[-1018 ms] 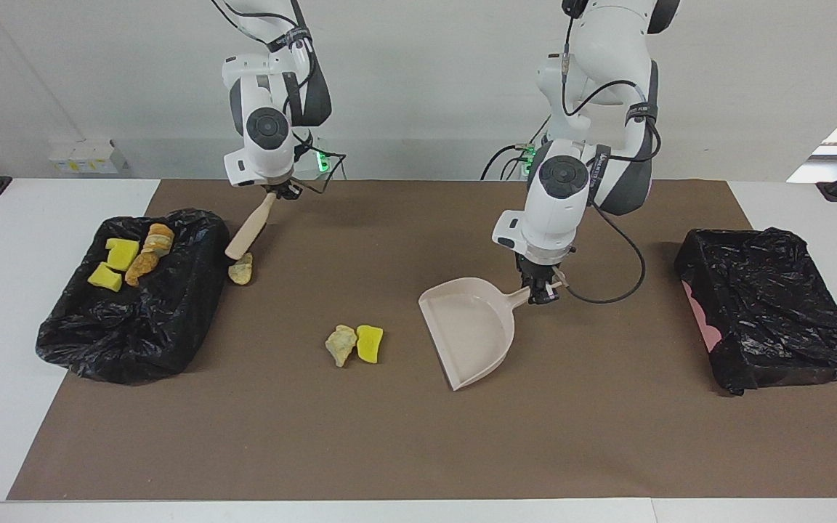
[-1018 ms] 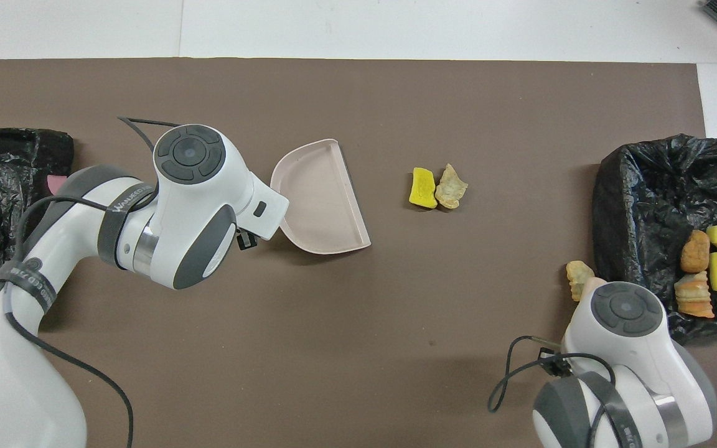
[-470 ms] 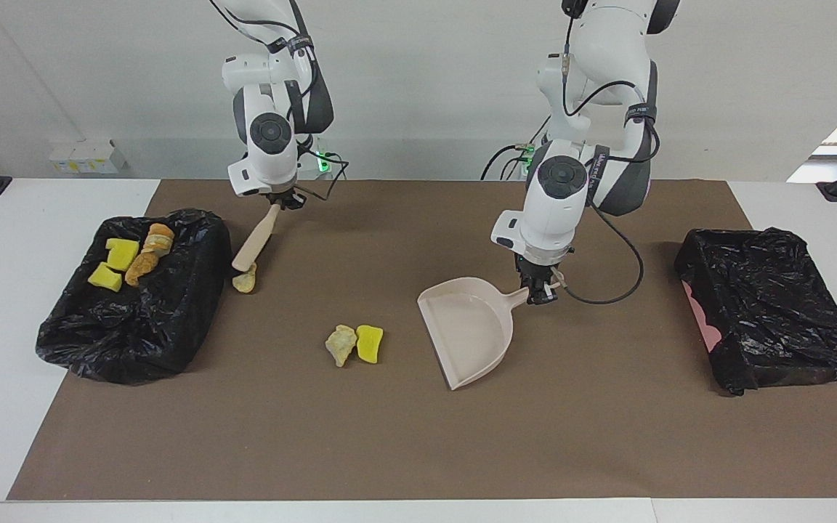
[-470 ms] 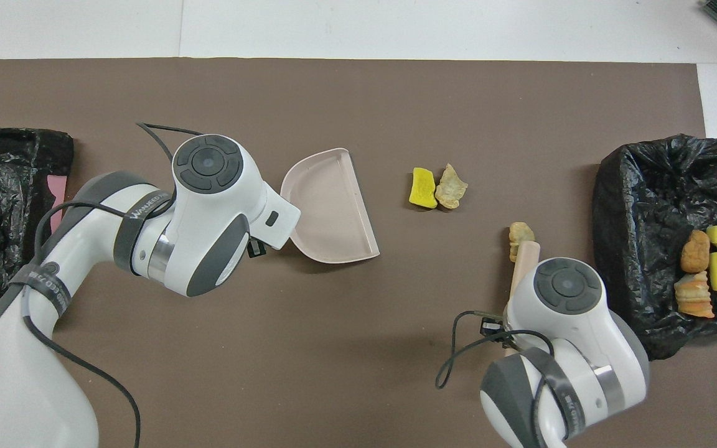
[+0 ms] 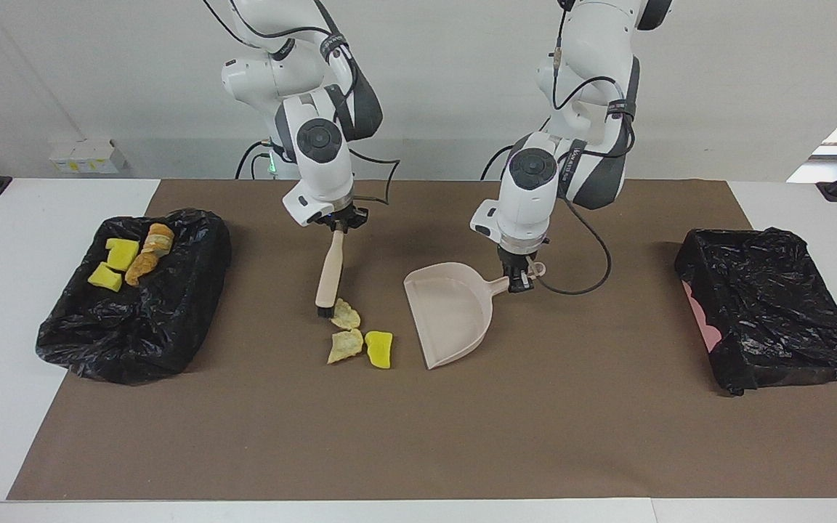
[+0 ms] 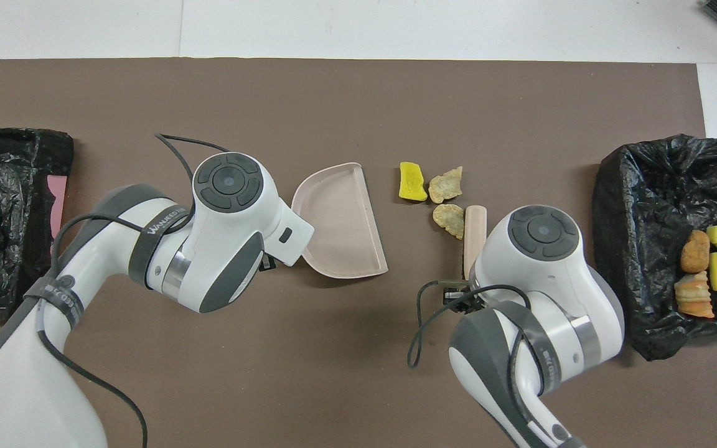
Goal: Sweep and dump trash in bin
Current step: 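Place the brush behind the sponge and crust with the right gripper, then sweep the sponge and crust into the dustpan with the right gripper's brush, then carry the loaded dustpan to the bin near the left arm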
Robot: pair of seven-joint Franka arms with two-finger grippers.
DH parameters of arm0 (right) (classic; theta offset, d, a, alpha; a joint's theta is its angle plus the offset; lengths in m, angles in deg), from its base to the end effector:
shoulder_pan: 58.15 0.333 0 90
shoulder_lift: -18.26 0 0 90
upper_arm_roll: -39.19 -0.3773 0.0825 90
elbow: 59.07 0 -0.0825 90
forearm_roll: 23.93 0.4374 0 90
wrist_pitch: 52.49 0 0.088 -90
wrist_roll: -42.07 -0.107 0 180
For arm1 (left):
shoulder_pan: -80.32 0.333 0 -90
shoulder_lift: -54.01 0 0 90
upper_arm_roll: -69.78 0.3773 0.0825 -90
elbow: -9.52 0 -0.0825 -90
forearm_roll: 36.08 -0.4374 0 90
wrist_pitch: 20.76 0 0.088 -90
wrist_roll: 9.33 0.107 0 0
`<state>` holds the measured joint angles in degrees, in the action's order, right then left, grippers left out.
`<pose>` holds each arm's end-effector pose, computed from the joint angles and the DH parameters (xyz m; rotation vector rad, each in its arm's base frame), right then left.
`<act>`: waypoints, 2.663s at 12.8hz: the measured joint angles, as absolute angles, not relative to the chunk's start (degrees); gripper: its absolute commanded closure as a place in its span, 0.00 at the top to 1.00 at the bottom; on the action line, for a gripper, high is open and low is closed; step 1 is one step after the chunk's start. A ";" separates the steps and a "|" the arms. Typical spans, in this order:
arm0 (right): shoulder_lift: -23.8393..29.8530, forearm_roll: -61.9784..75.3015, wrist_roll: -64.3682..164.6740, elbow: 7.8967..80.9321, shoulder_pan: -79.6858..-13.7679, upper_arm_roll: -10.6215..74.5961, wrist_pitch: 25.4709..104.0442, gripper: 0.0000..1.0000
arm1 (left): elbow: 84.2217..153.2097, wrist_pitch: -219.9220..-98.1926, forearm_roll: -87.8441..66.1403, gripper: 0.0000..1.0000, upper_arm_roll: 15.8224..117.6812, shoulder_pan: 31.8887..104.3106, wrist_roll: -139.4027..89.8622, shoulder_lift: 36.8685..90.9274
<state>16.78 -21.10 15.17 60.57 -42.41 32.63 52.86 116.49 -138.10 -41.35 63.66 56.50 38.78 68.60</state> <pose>0.5213 0.2177 0.4259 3.0396 -0.1515 -0.4139 0.5858 -0.3267 0.4065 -2.3645 2.0017 0.1227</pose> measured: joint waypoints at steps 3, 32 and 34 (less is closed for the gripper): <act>14.40 -24.30 19.56 53.97 -44.64 32.77 50.78 0.00 | 117.32 -138.10 -41.35 0.00 63.68 56.50 38.69 68.10; 6.45 -22.62 40.43 43.41 -43.89 27.99 46.70 0.00 | 118.43 -137.40 -41.41 0.00 64.35 62.02 41.92 65.32; 7.28 -22.62 37.96 44.28 -43.37 27.97 45.33 0.00 | 118.44 -134.83 -41.46 0.00 64.53 65.99 47.87 62.08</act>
<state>7.28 -22.62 37.96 44.28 -43.37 27.97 45.33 118.44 -134.83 -41.46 64.53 65.99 47.87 62.08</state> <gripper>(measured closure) 0.749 0.687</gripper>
